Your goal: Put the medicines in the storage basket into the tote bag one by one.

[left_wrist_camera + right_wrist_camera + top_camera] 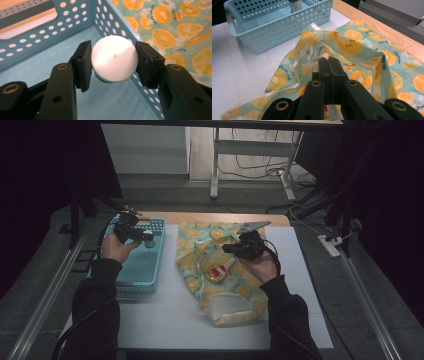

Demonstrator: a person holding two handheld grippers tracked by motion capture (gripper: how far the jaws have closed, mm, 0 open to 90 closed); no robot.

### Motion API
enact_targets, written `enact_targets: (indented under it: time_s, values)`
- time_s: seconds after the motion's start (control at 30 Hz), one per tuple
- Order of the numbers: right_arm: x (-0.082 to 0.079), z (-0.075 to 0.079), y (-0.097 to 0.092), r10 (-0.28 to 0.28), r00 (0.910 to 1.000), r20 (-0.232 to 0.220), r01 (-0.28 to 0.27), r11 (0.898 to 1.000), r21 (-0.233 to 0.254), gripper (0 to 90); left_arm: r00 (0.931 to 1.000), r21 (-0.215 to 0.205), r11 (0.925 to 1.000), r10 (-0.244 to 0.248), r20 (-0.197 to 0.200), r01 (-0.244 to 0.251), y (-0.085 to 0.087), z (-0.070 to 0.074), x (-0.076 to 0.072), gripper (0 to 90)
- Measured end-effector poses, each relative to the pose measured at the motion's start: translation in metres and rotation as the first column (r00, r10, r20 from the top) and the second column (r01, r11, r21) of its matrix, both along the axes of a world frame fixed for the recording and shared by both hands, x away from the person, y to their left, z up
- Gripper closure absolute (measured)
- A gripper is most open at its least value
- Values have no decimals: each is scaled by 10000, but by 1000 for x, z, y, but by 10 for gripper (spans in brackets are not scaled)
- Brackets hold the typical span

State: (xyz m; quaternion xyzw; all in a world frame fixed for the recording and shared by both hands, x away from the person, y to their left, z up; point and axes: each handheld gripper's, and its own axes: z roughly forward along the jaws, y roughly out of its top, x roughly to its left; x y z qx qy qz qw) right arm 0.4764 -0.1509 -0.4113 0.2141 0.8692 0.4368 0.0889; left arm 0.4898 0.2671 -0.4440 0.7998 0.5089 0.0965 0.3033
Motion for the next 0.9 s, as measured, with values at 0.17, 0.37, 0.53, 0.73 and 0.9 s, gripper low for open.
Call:
enact_targets:
  time_s: [0.17, 0.37, 0.53, 0.73, 0.9]
  values:
    - [0, 0, 1, 13, 10000, -27, -13, 10000, -8, 900, 9994, -24, 9994, -333, 45, 333, -2, 8, -10, 502]
    - [0, 0, 0, 1, 10000, -21, -1, 10000, -16, 900, 9966, -141, 9966, -813, 139, 815, -9, 19, -21, 502]
    - [0, 0, 0, -23, 10000, 4, 23, 10000, 8, 900, 9929, -56, 9933, -1156, 292, 1158, -20, 24, -32, 502]
    - [0, 0, 0, -26, 10000, 5, 26, 10000, 19, 900, 9860, -190, 9867, -1607, 437, 1617, -35, 27, -40, 502]
    - [0, 0, 0, -29, 10000, 5, 29, 10000, 23, 900, 9779, -419, 9777, -2039, 469, 2059, -47, 28, -46, 502]
